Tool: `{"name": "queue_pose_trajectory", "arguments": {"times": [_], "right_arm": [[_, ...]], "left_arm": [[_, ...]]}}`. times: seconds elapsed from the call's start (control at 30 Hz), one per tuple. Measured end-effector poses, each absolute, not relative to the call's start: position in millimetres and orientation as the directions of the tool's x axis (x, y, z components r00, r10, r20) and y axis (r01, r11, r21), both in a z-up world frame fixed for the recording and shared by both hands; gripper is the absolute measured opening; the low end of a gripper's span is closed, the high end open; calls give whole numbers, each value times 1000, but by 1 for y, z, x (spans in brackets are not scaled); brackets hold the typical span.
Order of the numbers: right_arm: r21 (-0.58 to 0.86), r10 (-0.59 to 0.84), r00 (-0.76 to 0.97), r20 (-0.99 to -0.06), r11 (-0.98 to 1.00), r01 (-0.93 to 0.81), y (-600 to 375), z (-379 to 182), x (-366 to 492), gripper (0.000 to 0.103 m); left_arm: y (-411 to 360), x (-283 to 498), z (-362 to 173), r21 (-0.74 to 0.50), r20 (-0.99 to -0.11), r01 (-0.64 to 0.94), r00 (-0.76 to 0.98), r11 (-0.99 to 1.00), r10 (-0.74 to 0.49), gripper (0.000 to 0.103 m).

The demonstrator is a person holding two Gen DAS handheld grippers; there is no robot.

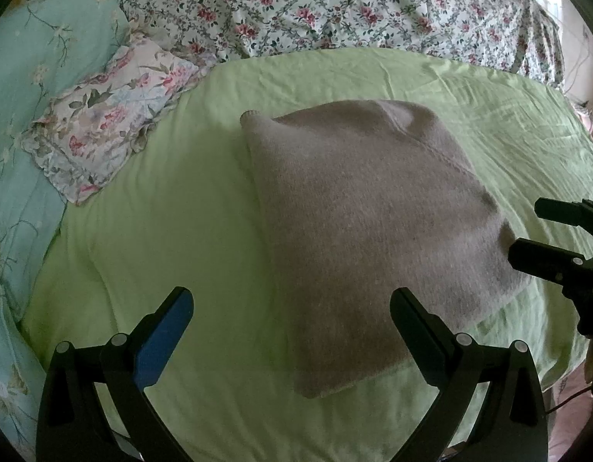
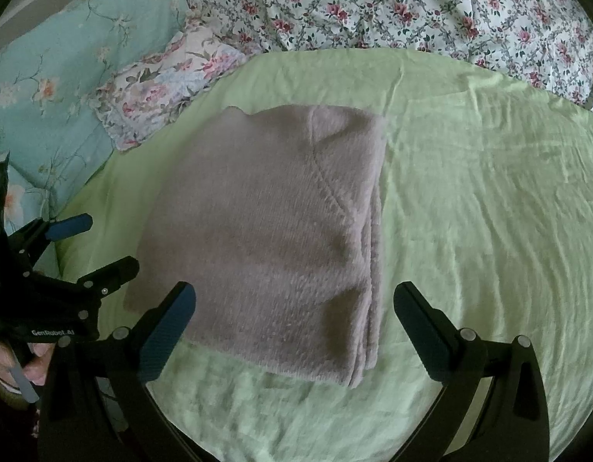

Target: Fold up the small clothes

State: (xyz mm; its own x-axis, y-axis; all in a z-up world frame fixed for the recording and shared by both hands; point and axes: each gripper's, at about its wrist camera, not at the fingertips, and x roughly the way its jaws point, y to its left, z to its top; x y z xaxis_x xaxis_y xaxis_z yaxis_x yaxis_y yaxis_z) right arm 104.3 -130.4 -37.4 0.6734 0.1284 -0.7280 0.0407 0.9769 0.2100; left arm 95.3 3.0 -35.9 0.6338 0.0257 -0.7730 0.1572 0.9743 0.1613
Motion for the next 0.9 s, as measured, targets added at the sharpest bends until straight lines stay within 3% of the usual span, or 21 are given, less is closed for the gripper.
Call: {"name": "queue_pose_trajectory", "arguments": {"times": [0.9], "right_arm": [[215, 127, 681, -721, 976, 46, -134, -35, 112, 102]], "left_arm": [[-1, 112, -35, 175, -771, 161, 636, 971, 34, 102]]}}
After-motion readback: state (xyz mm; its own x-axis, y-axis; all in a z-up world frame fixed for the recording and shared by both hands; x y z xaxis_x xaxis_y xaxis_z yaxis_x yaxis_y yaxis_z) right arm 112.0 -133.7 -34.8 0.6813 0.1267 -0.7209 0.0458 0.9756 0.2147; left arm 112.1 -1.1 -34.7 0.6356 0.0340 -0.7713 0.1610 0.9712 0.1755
